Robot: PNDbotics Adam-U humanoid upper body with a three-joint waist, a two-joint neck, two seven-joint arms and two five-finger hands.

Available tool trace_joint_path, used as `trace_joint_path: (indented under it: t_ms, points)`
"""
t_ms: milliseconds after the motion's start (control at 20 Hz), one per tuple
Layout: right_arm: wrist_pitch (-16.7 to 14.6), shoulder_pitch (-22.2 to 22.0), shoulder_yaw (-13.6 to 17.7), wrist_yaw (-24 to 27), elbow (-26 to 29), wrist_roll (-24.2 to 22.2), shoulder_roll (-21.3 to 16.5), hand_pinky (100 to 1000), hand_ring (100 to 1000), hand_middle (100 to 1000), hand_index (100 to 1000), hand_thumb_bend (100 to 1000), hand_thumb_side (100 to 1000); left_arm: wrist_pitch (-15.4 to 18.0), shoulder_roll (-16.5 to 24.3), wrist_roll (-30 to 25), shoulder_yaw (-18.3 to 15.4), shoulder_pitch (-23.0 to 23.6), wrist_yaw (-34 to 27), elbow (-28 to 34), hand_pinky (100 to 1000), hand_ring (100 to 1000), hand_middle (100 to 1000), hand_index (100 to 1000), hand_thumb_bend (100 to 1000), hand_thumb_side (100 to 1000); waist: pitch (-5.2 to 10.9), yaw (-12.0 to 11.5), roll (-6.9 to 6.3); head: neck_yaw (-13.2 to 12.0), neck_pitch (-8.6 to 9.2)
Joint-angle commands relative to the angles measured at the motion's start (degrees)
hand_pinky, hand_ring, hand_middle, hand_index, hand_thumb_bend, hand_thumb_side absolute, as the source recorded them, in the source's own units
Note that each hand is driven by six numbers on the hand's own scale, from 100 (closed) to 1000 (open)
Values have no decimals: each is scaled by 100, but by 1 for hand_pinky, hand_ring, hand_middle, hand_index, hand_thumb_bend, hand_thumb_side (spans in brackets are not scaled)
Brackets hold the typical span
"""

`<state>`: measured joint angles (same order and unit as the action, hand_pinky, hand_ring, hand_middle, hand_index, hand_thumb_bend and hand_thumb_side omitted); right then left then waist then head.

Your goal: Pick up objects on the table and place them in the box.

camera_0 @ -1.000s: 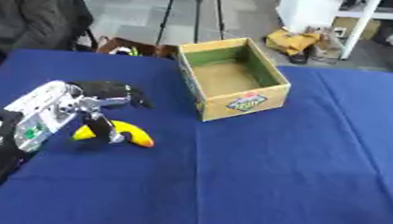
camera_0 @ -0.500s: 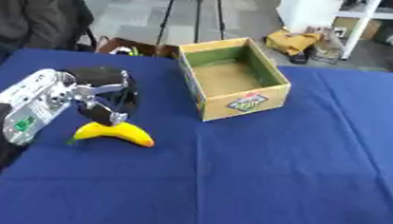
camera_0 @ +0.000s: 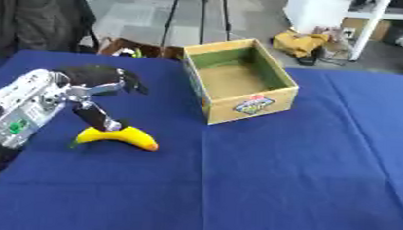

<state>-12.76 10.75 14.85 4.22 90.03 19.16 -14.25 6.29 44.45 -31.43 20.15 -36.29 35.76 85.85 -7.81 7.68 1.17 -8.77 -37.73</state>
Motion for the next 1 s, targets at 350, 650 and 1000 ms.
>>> trace_joint_path:
  t_ms: [350,650,1000]
  points:
    - [-9,47,48,25,53,10,-163,727,677,674,764,100,693,-9,228,-447,-90,-88,-283,-253,787,766,779,890,242,100,79,4,-9,-30,-27]
    - [-8,42,49,25,50,10,-168,726,677,674,764,100,693,-1,218,-988,13,-213,-503,-730,796,765,783,897,223,100,82,12,-14,-42,-42]
    - [-10,41,46,28,49,4,-167,726,677,674,764,100,693,40,105,-1248,167,-405,-560,-1188,794,763,782,896,219,100,87,12,-19,-51,-53]
